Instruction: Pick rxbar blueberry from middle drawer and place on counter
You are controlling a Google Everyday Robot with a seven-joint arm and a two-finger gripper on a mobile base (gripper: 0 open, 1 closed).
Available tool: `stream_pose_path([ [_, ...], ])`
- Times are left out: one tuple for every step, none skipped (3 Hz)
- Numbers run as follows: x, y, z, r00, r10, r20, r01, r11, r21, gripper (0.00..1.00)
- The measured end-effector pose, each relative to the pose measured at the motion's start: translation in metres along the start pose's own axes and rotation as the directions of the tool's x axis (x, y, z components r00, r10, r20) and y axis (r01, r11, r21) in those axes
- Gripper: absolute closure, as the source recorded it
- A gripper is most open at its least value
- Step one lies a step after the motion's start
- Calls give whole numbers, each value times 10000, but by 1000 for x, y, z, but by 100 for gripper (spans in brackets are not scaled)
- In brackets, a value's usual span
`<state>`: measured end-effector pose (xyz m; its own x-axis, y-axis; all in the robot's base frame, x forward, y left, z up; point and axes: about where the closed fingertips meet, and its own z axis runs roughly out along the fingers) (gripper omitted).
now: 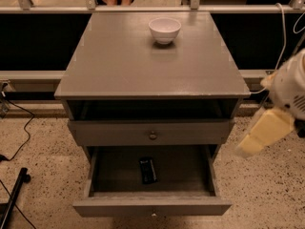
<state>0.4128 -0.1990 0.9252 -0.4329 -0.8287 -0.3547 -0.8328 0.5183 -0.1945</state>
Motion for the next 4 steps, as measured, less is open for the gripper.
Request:
stream_pose_path([
  [16,5,26,9987,502,31,-503,9987,30,0],
  [15,8,24,9988,472,149,-471,9989,-39,0],
  [23,36,73,9951,435,892,-346,9945,-993,0],
  [29,83,158,9568,1146,2673,-473,9682,-2457,0],
])
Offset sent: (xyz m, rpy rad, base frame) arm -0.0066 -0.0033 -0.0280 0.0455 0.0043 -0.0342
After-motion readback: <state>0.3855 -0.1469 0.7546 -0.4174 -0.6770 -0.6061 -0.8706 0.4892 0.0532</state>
